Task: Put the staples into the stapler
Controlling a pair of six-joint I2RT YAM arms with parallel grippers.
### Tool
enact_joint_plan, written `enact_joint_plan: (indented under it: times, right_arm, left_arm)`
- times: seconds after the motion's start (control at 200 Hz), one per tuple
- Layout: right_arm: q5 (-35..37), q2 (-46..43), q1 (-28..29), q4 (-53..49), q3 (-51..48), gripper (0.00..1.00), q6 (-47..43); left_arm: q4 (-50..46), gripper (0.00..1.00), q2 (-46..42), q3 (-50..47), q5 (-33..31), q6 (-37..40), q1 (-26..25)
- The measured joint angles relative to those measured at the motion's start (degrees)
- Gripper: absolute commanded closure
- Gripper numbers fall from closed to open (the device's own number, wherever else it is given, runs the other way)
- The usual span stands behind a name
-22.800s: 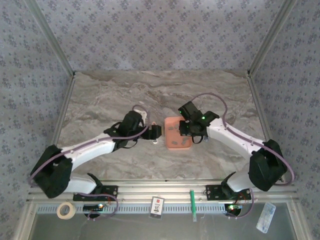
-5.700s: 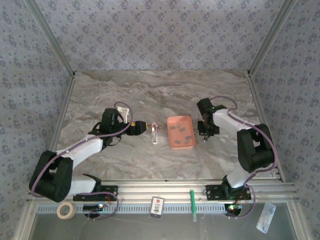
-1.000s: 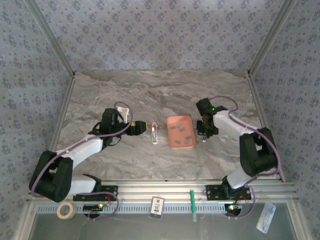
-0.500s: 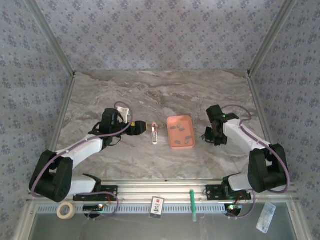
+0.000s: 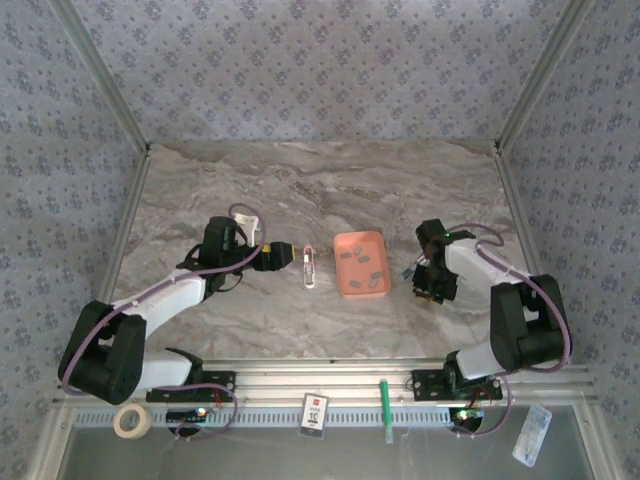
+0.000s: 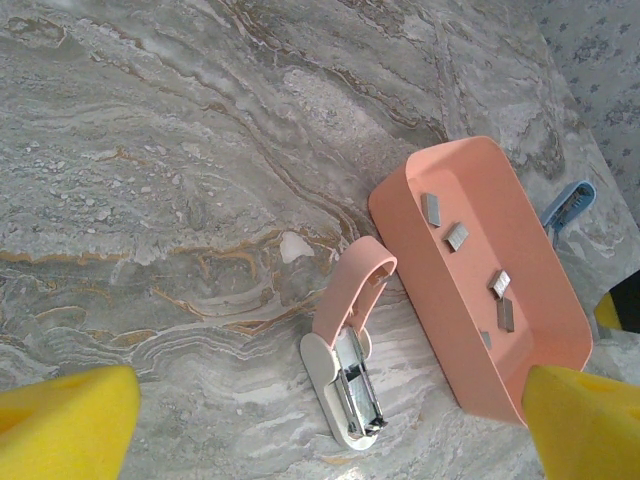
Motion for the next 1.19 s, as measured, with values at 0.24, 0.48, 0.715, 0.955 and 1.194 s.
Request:
enact_joint_plan:
  times: [0.24, 0.48, 0.715, 0.955, 1.194]
  right_arm:
    - [-0.94, 2.6, -0.02, -0.11, 0.0, 0.71, -0.09]
    - [-2.69, 2.27, -1.86, -0.24, 0.09, 0.7, -0.02]
    - [-4.11, 2.19, -3.1, -0.22, 0.09, 0.72, -0.2]
    - [-4.68, 2.25, -3.21, -0.22, 0.09, 0.74, -0.94]
    - [-3.56, 3.39, -3.02, -0.66, 0.48, 0.75, -1.2]
  left_arm:
    - [0.0, 0.02, 0.0, 0.0, 0.0, 0.0, 0.0]
    - [0.0, 0.02, 0.0, 0.0, 0.0, 0.0, 0.0]
    - [0.0, 0.02, 0.0, 0.0, 0.0, 0.0, 0.0]
    - [0.0, 0.02, 0.0, 0.0, 0.0, 0.0, 0.0]
    - [0.0, 0.02, 0.0, 0.0, -0.02, 0.02, 0.0]
